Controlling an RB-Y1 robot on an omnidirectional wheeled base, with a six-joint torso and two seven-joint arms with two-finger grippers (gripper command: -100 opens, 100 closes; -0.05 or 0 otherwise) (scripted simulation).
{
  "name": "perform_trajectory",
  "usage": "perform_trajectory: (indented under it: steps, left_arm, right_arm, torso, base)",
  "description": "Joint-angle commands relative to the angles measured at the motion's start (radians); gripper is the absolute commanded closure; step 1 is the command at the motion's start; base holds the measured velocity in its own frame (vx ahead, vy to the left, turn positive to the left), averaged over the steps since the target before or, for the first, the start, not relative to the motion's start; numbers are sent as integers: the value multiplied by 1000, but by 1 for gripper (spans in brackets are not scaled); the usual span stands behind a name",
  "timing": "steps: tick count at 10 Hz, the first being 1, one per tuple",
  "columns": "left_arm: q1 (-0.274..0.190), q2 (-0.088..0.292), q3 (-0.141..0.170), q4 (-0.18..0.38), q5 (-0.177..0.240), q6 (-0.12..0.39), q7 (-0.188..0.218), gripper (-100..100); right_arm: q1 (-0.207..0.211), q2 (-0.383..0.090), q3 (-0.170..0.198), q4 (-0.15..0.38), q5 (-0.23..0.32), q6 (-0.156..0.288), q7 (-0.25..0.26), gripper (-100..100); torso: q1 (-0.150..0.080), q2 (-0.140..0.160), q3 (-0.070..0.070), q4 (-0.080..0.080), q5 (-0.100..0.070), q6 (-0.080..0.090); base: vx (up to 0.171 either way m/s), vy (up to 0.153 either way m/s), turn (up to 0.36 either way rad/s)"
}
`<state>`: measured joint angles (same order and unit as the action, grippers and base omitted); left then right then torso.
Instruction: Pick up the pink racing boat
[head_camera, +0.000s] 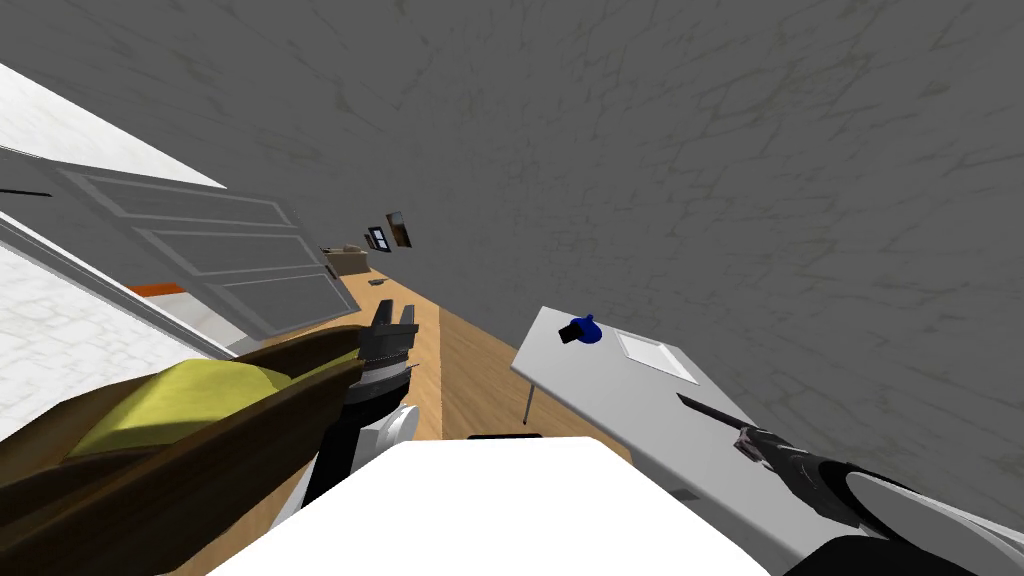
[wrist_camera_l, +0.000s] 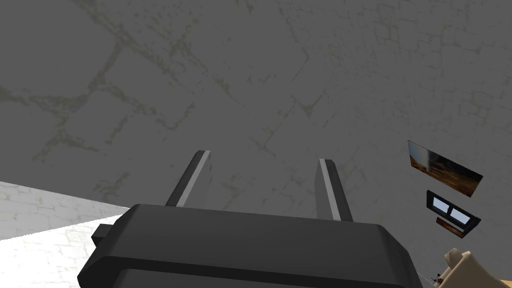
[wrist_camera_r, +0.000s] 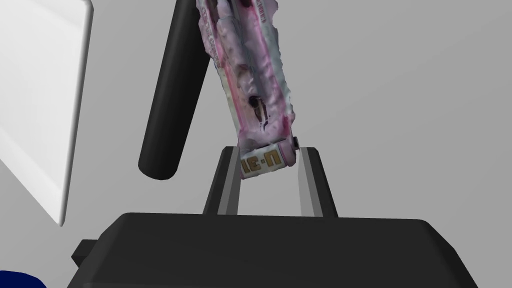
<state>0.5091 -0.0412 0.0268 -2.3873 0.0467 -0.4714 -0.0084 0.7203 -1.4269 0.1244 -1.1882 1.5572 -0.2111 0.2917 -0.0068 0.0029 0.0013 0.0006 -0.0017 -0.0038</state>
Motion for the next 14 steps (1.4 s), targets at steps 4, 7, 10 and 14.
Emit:
perform_trajectory:
  steps: [4,7,10,14]
  left_arm:
    - [0,0,0,0,0,0,0,0]
    - [0,0,0,0,0,0,0,0]
    - [0,0,0,0,0,0,0,0]
    - [0,0,0,0,0,0,0,0]
  right_arm:
    - [61,-4,-12,-10,4,25,-50,100]
    - [154,-4,-45,-14,-24,53,-100,100]
    - [229,-5,-67,-17,-43,72,-133,100]
    - [293,-13,-89,-28,-59,90,-167,0]
  torso:
    - [1,0,0,-1,-1,4]
    - [1,-1,-1,-1,0,1]
    - [1,2,1,-1,0,1]
    - [1,-2,-2,-2,0,3]
  base:
    - [-63,0,118]
    - [-68,11,238]
    - [-96,6,240]
    - [-45,9,112]
